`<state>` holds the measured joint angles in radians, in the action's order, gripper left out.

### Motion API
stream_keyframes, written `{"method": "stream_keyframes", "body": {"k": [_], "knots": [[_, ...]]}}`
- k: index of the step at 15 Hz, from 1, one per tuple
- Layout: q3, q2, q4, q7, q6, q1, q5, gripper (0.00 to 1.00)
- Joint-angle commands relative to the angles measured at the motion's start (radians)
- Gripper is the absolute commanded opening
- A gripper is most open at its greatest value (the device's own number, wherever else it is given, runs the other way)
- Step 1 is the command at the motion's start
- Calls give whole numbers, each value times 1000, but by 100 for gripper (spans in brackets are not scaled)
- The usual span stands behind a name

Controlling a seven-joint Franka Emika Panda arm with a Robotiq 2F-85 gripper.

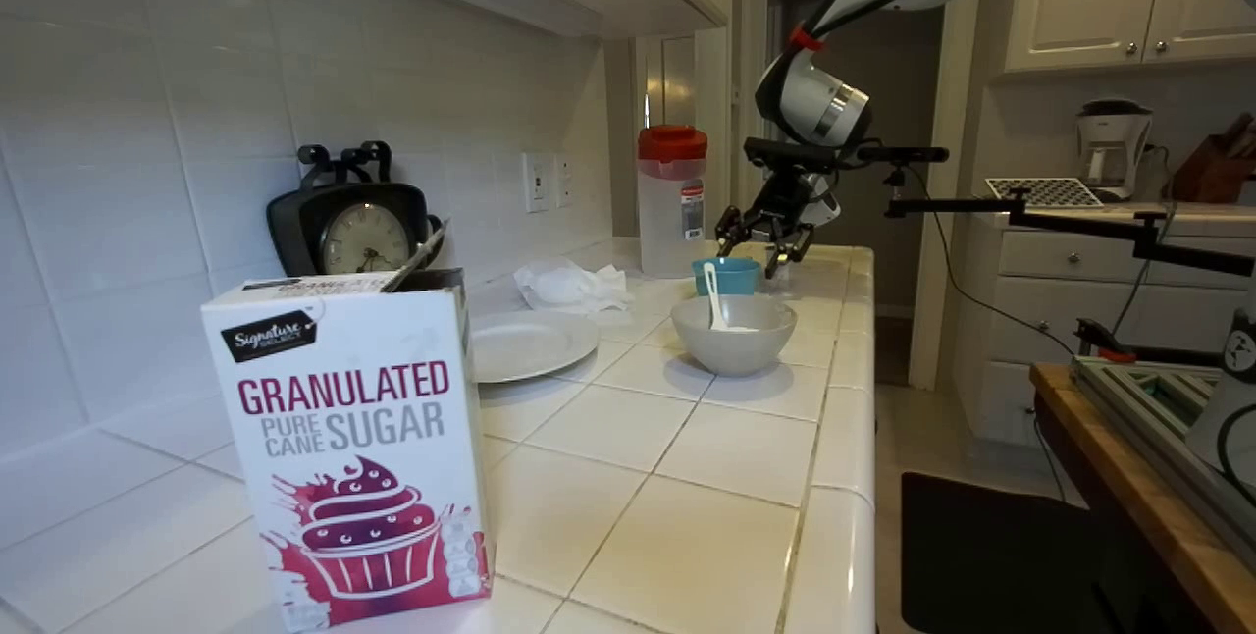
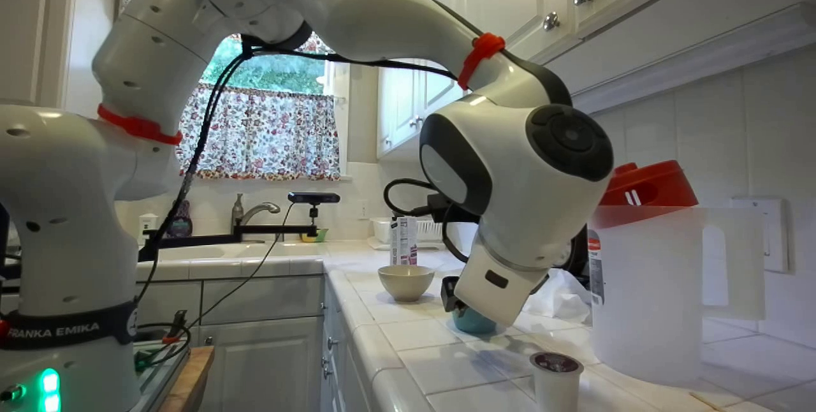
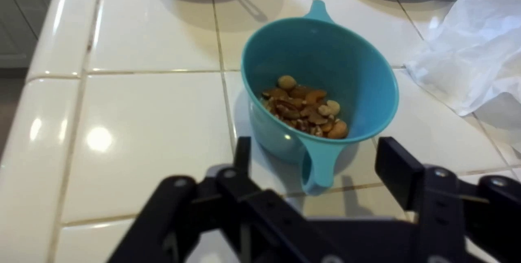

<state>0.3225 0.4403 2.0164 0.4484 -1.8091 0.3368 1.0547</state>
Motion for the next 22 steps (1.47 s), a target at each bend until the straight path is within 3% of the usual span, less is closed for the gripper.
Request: {"method": "stream_keyframes", "body": {"k": [1,8,16,22], "knots": [[0,0,-6,-9,4,3,-1,50],[2,2,-7,-8,2,5,2,0],[7,0,-18,10,0,10,7,3],[18,-9,-67,95,43,20,-4,3]]}}
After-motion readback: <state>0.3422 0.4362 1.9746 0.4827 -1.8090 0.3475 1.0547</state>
